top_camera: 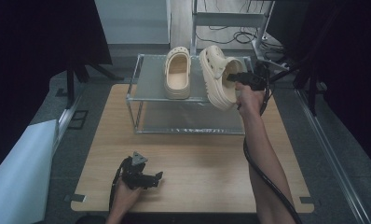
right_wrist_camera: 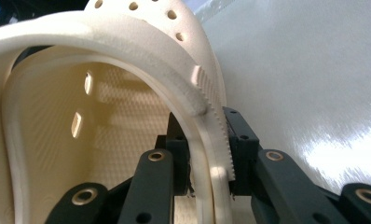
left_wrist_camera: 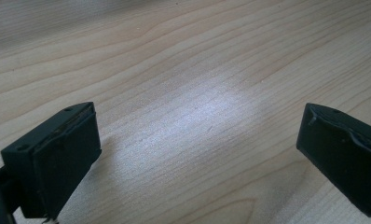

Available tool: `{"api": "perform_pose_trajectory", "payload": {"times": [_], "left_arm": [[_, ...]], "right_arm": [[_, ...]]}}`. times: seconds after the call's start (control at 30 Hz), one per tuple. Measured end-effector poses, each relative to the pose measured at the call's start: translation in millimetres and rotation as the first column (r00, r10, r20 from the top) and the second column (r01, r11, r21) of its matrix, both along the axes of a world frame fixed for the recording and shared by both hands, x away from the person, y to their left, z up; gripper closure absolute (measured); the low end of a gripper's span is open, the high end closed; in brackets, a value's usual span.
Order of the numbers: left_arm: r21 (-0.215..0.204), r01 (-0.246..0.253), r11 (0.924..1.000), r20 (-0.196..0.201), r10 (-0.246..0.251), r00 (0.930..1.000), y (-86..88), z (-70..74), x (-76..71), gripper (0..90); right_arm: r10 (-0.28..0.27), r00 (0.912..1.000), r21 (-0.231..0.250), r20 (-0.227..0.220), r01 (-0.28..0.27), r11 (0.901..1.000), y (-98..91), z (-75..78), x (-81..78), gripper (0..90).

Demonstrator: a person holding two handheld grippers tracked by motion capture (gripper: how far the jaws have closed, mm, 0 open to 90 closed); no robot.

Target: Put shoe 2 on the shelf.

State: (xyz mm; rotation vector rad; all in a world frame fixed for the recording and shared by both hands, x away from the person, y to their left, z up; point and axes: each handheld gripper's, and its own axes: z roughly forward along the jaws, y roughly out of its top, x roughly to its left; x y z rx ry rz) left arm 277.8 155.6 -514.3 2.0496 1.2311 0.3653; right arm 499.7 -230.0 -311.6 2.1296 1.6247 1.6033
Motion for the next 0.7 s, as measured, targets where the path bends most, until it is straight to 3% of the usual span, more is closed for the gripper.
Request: {"api": "perform_pose_trajectory", "payload": {"times": [0.43,0.57,0.7], "left_arm": [[-0.006,0.003,1.0000,-0.002,-0.003,1.0000,0.1,-0.6,0.7,0.0],[-0.008,0.004,1.0000,-0.004,-0.004,1.0000,0.3,-0.9,0.7,0.0],[-0.009,0.005,0.9999,-0.004,-0.005,1.0000,-0.4,-1.1,0.4,0.0]], "right_arm": [[-0.099,0.9951,-0.028,-0.006,0.099,0.9948,19.5,-3.2,28.4,74.1],[-0.095,0.9955,-0.054,0.010,0.095,0.9940,27.1,-2.9,34.1,72.9],[-0.096,0.9951,-0.051,0.024,0.097,0.9940,33.2,-5.2,38.9,67.6]]}}
